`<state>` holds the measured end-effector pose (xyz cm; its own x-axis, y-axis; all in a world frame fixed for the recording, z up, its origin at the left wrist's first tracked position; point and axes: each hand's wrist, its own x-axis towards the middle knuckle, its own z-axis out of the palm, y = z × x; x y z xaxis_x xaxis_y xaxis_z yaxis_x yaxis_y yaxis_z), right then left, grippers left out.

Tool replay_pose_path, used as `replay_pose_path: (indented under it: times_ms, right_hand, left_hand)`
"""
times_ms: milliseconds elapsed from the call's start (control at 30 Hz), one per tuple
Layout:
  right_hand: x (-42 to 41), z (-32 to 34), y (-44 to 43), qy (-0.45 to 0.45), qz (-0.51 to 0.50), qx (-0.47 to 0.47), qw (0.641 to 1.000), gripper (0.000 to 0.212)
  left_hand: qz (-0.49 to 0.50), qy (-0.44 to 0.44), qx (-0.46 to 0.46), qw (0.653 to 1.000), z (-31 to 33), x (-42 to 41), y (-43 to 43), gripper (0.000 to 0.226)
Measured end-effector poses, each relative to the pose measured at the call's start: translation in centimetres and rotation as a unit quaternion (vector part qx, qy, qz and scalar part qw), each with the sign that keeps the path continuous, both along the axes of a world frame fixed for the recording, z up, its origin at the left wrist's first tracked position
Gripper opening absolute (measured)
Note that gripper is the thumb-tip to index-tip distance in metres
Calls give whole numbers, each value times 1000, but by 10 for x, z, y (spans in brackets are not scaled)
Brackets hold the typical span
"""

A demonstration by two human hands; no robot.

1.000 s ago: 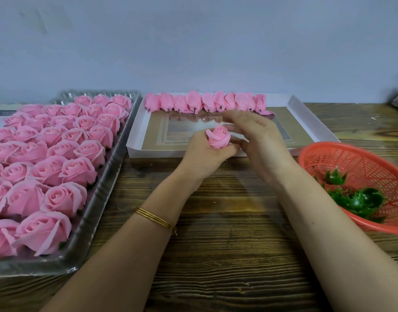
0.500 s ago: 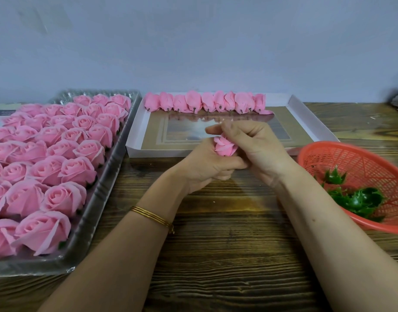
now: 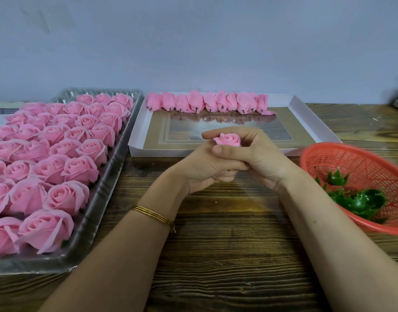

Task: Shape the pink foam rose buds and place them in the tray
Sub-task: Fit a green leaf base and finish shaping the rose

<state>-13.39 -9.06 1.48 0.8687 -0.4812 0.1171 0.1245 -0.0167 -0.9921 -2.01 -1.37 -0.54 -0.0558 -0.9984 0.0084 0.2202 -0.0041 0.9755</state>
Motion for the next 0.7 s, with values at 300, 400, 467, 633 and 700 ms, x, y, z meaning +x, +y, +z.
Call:
replay_pose_path:
  times_ms: [300,400,467,633,700]
  right_hand:
    - [-1,5,-3,-5,-40,84,996,41]
    - [2,6,-3,-35,-150,68,986,27]
    - [3,6,-1,-51,-172,44,983,2]
    - [3,6,-1,-63,-121,26,990,9]
    - [3,6,1,-52,-105,13,993,13]
  left_hand:
    - [7,-40,-3,999,-3,0,-2,36]
    - [25,-53,1,998,-5,0,-2,37]
    - [33,-57,3,998,-5,-1,-2,35]
    - [39,-60,-6,997,-4,-1,-2,19]
    - [39,-58,-9,998,-5,-1,-4,16]
